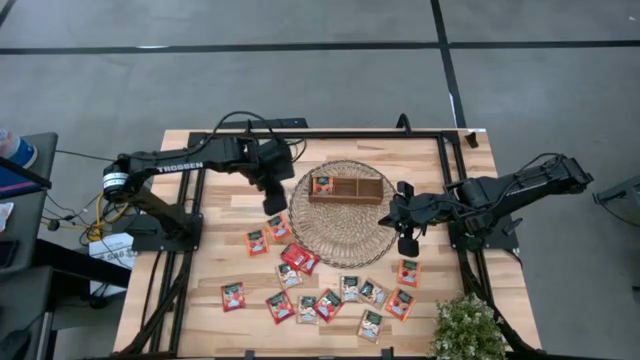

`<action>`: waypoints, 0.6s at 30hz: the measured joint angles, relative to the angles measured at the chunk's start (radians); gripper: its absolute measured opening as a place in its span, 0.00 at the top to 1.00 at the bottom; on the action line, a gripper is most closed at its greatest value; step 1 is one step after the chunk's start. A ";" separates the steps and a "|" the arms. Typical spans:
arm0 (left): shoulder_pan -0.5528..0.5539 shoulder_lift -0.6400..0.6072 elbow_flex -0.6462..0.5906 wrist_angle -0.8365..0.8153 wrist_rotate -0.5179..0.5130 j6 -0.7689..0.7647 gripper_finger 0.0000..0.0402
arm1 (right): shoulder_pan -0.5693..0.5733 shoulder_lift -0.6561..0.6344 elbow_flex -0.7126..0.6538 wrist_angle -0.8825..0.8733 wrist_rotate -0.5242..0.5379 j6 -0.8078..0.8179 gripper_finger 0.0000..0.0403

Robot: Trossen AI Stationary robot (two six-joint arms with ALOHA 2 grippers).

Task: Pick & Place Tea
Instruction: Put the orange tea bag into the left section of the wooden organizer

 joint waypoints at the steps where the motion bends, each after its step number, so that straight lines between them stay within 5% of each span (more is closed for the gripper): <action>1: 0.000 0.000 -0.001 -0.045 -0.013 0.001 0.71 | 0.000 0.000 0.000 0.000 0.000 0.000 1.00; 9: -0.007 -0.001 -0.134 -0.182 -0.086 -0.048 0.71 | 0.000 0.000 0.000 0.000 0.000 0.000 1.00; 18: -0.009 -0.001 -0.383 -0.036 -0.115 -0.076 0.71 | 0.000 0.000 0.000 0.000 0.000 0.001 1.00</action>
